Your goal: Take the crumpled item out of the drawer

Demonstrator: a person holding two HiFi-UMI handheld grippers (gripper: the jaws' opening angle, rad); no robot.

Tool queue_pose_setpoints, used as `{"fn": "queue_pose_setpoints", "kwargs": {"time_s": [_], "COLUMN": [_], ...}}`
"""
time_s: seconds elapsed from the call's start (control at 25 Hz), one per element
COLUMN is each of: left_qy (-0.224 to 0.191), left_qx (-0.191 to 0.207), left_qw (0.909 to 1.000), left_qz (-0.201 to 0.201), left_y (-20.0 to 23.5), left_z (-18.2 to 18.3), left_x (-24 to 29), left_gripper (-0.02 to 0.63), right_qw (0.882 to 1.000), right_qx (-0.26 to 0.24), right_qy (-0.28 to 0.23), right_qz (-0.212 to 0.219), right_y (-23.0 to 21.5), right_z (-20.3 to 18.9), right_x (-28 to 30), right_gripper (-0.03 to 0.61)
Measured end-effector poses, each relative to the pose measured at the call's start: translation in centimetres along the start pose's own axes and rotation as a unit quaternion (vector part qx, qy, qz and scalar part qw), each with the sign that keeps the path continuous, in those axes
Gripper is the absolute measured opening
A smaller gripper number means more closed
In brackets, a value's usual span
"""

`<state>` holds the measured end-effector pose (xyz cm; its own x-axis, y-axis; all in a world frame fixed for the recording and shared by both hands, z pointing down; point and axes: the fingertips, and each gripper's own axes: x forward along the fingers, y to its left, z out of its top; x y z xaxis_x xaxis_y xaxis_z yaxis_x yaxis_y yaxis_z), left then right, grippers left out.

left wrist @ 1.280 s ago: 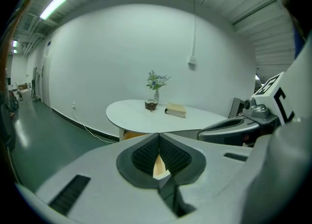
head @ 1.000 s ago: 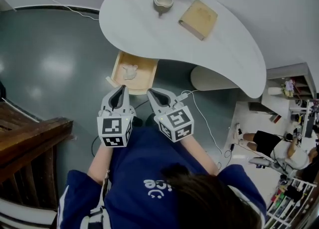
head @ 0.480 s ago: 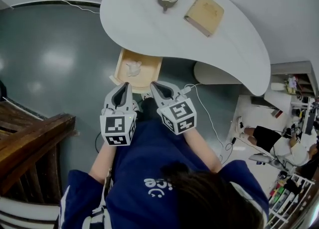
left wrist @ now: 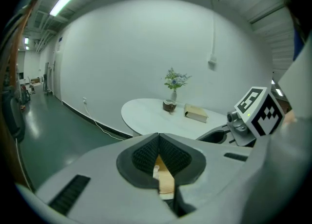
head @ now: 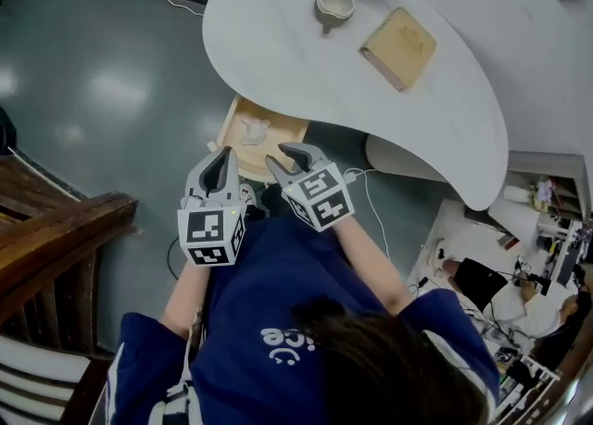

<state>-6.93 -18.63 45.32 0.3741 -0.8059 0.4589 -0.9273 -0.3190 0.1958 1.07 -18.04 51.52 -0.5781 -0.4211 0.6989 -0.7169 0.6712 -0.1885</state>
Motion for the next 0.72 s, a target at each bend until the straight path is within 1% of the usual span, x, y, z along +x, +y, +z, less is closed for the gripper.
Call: {"fn": "queue_pose_setpoints", "kwargs": {"time_s": [0.04, 0.08, 0.24, 0.36, 0.48, 0.64, 0.72], "left_qy": [-0.001, -0.001, -0.003, -0.008, -0.009, -0.006, -0.003], "left_qx": [0.001, 0.0, -0.015, -0.03, -0.027, -0.036, -0.045], "left_qw": [1.0, 0.9999, 0.9985, 0.9963, 0.9948, 0.9913, 0.9885], "left_qz": [0.008, 0.017, 0.053, 0.08, 0.098, 0.126, 0.144], "left_y": [0.2, 0.4, 1.2, 2.3, 2.9, 3.5, 3.9], "left_z": [0.2, 0.3, 0.7, 1.5, 1.9, 1.8, 1.5], "left_x": [0.0, 0.0, -0.3, -0.2, -0.4, -0.9, -1.2], "left_gripper": [0.005, 0.005, 0.005, 0.005, 0.005, 0.005, 0.005], "right_qw": [1.0, 1.0, 0.997, 0.994, 0.992, 0.984, 0.979], "right_qx": [-0.007, -0.015, -0.046, -0.06, -0.073, -0.124, -0.14], "right_qy": [0.01, 0.02, 0.054, 0.074, 0.09, 0.115, 0.129], "right_qz": [0.009, 0.018, 0.037, 0.046, 0.055, 0.063, 0.07], "right_y": [-0.1, -0.2, -0.8, -1.4, -1.7, -1.8, -1.9], "right_z": [0.0, -0.2, -0.9, -1.4, -2.1, -3.1, -3.6], "right_x": [0.7, 1.3, 3.9, 5.5, 7.0, 9.2, 10.2], "right_gripper": [0.152, 0.17, 0.198, 0.211, 0.219, 0.225, 0.229]}}
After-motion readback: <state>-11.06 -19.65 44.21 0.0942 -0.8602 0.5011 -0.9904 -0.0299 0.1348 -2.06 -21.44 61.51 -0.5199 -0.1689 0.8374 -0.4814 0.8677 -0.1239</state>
